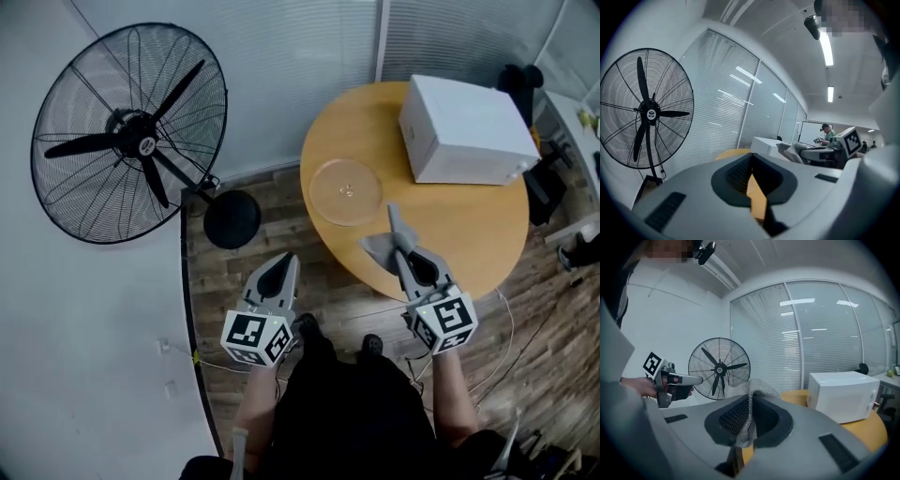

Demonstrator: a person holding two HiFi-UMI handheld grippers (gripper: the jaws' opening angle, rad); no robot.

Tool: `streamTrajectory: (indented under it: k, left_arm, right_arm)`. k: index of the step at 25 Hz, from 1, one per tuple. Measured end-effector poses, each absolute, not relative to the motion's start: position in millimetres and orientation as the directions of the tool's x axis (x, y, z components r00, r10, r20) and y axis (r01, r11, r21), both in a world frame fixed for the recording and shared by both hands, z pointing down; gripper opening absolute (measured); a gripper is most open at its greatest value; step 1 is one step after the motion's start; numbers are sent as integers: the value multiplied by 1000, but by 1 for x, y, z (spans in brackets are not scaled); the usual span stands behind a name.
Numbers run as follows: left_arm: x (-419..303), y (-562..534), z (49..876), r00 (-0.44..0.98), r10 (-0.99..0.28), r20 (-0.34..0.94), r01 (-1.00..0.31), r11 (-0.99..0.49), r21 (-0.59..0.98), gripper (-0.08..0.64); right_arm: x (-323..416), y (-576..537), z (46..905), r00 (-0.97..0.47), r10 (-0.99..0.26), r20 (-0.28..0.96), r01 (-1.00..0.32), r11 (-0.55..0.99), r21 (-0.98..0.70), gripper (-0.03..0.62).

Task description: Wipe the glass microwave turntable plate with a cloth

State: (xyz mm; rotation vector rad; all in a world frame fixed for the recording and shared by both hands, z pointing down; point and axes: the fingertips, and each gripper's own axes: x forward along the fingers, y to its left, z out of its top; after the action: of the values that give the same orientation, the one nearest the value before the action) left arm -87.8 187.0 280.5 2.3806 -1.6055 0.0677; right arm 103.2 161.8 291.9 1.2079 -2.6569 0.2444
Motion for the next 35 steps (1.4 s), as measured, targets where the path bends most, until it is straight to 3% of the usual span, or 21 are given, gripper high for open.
streamTrajectory:
  k: [12, 21, 35]
  left_arm:
    - [-141, 138, 305, 523, -822, 225, -848, -474, 237, -3]
    - [-136, 114, 345, 574, -762, 298, -815, -497, 298, -4]
    - [-136, 16, 362, 529, -777, 342, -830, -391, 398, -3]
  right_arm:
    - [50, 143, 309, -518, -796, 315, -849, 522, -77, 25]
    - [52, 132, 338, -467, -794, 389, -878, 468, -97, 25]
    - [56, 25, 353, -526, -763, 376, -843, 525, -115, 25]
